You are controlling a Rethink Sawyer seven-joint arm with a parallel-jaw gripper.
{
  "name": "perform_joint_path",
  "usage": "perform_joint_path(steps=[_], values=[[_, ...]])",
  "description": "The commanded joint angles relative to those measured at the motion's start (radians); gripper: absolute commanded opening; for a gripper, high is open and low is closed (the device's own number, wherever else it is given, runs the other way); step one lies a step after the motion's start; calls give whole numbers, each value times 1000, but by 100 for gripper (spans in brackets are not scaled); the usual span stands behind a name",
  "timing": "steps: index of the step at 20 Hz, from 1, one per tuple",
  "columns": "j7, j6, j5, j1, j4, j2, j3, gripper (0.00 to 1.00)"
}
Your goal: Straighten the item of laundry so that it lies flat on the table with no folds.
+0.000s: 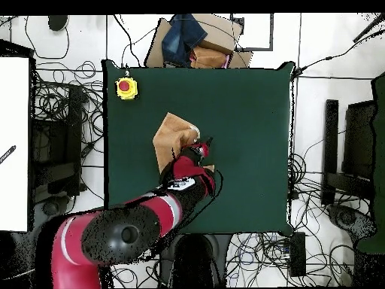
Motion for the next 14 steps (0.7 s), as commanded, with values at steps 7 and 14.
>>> perform_joint_path(steps=[7,14], values=[[136,72,138,97,8,32,-40,100],[144,40,94,61,-16,38,-11,100]])
